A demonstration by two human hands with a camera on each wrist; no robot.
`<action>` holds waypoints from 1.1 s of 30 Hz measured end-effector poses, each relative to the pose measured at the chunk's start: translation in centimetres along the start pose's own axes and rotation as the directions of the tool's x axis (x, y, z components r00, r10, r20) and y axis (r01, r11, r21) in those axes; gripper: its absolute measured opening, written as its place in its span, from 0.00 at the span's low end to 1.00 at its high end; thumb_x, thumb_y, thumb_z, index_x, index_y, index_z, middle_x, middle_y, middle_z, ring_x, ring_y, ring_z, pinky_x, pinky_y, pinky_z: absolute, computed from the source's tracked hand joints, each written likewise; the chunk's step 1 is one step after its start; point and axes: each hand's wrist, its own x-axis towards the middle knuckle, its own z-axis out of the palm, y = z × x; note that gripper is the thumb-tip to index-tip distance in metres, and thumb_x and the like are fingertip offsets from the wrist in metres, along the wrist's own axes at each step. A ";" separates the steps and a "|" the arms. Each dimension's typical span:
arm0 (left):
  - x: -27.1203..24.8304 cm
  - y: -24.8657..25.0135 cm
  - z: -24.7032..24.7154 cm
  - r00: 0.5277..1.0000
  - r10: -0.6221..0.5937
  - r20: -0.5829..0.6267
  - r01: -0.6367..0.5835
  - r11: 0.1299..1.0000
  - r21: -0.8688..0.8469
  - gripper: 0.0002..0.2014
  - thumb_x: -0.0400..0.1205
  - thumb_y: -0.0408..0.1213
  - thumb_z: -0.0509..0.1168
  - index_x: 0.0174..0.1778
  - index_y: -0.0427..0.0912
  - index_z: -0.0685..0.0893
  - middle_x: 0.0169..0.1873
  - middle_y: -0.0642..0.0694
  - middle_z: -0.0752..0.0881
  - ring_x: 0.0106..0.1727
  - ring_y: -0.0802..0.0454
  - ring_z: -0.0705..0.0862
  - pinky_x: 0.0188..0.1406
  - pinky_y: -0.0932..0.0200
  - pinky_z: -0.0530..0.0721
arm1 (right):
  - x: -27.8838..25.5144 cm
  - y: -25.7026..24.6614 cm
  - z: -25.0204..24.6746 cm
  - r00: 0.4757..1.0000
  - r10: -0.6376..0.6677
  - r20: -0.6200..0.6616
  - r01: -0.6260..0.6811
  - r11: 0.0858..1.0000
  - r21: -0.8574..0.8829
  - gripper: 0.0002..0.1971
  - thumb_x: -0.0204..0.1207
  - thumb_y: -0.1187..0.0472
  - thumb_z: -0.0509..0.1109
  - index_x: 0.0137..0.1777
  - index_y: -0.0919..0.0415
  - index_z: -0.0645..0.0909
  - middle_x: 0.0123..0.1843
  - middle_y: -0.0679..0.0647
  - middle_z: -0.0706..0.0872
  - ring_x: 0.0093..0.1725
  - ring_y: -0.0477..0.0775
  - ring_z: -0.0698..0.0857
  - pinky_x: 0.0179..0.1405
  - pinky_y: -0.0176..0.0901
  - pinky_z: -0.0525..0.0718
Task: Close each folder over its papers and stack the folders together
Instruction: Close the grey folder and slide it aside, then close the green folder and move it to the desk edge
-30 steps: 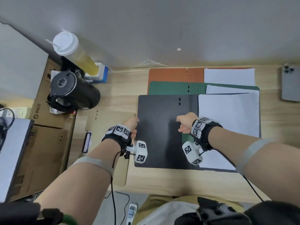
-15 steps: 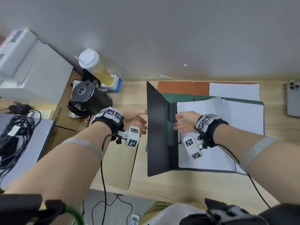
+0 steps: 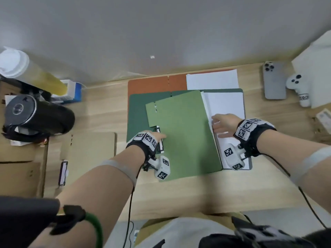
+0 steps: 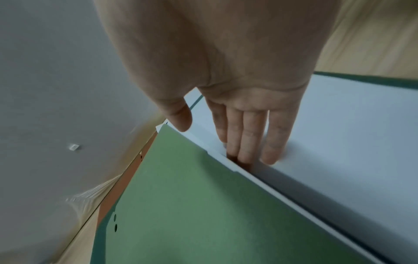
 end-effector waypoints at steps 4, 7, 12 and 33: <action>-1.2 0.6 -0.1 1.000 0.021 0.002 -0.021 0.994 -0.104 0.30 0.73 0.46 0.76 0.68 0.34 0.82 0.64 0.36 0.85 0.65 0.39 0.86 0.64 0.44 0.87 | 1.1 0.1 1.6 0.998 -0.061 -0.011 0.057 0.974 -0.220 0.10 0.66 0.56 0.73 0.36 0.61 0.77 0.32 0.58 0.78 0.32 0.59 0.77 0.42 0.50 0.80; -1.0 0.4 -1.0 1.000 0.009 0.019 -0.006 0.990 -0.142 0.35 0.63 0.49 0.78 0.66 0.37 0.84 0.62 0.38 0.87 0.63 0.40 0.87 0.62 0.43 0.88 | 1.8 -0.6 2.1 0.991 -0.118 0.068 0.131 0.961 -0.244 0.09 0.61 0.59 0.73 0.35 0.61 0.76 0.37 0.65 0.84 0.37 0.61 0.82 0.47 0.54 0.85; -1.7 -1.0 -4.4 0.998 -0.034 -0.045 0.024 0.980 -0.198 0.41 0.59 0.59 0.76 0.63 0.37 0.79 0.57 0.38 0.86 0.55 0.40 0.87 0.61 0.48 0.85 | -0.4 -2.8 3.3 0.975 -0.081 0.208 0.121 0.975 -0.187 0.07 0.82 0.65 0.66 0.57 0.63 0.79 0.62 0.66 0.85 0.55 0.63 0.84 0.66 0.63 0.82; -1.3 -27.6 -17.6 0.853 -0.348 -0.390 0.143 0.873 -0.466 0.29 0.72 0.45 0.74 0.65 0.32 0.79 0.41 0.42 0.85 0.39 0.44 0.84 0.43 0.56 0.82 | -4.4 -3.9 35.3 0.917 0.037 0.397 0.181 0.849 -0.497 0.08 0.80 0.65 0.66 0.48 0.72 0.82 0.37 0.62 0.89 0.25 0.52 0.89 0.34 0.44 0.90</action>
